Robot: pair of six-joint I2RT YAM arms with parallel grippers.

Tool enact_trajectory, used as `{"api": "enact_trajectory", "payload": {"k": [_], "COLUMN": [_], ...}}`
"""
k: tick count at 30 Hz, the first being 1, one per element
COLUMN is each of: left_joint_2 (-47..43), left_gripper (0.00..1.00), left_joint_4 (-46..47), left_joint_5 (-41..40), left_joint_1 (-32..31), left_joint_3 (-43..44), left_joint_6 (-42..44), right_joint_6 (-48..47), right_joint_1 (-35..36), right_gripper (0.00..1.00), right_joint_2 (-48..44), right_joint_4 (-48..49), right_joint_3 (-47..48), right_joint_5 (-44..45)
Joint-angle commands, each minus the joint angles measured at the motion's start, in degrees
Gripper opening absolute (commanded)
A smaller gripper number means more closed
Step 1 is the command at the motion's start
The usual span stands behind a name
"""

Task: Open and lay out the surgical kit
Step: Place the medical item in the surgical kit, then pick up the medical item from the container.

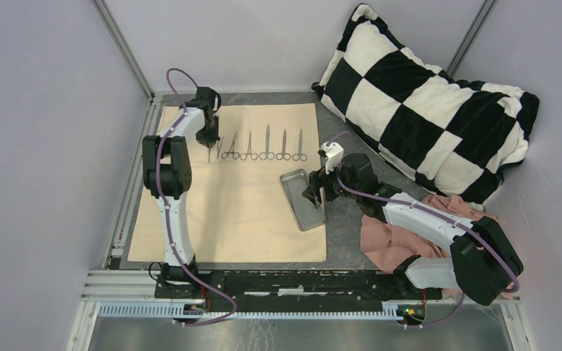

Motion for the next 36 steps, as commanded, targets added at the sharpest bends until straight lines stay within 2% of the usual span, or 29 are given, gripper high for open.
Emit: {"api": "enact_trajectory", "payload": {"k": [1,8,13,16,19,21,26,28,31,36], "left_joint_2": [0.37,-1.65,-7.86,-13.82,-23.9,-30.75,-43.41,-47.87,-52.06,-54.92], "left_gripper": [0.19,0.31,0.39,0.41,0.42,0.44,0.46,0.47,0.47,0.46], "left_joint_4": [1.13,1.26,1.28,0.44,2.71,6.74,15.0,21.02,26.54,27.52], "left_joint_5": [0.66,0.11,-3.54,-6.03,-3.67,1.47,11.59,13.79,15.23,13.51], "left_joint_1": [0.02,-0.06,-1.24,-2.52,-3.59,-4.91,-9.32,-11.02,-12.64,-15.59], "left_joint_3": [1.64,0.86,-1.5,-3.96,-9.73,-15.95,-30.16,-36.75,-43.56,-47.03], "left_joint_6": [2.92,2.81,1.46,-0.89,-3.46,-4.57,-6.45,-5.77,-4.69,-2.09], "right_joint_6": [-0.32,-0.12,-0.67,-1.83,-2.59,-2.61,-2.63,-1.57,0.1,3.83], "right_joint_1": [-0.38,-0.4,-0.44,-0.44,-0.1,0.76,6.96,8.27,8.63,8.61], "right_gripper": [0.8,0.8,0.8,0.8,0.79,0.77,0.69,0.62,0.51,0.47], "right_joint_2": [-0.41,-0.75,-0.97,-0.19,1.25,2.29,7.54,9.94,12.58,18.46], "right_joint_4": [1.45,1.34,-0.16,-3.61,-6.97,-8.37,-13.55,-15.05,-14.31,-8.12], "right_joint_3": [0.26,0.43,0.84,2.19,3.7,4.47,9.01,11.04,13.18,16.24], "right_joint_5": [-0.65,-0.95,0.01,3.57,5.59,6.82,15.78,18.87,18.34,13.32]}}
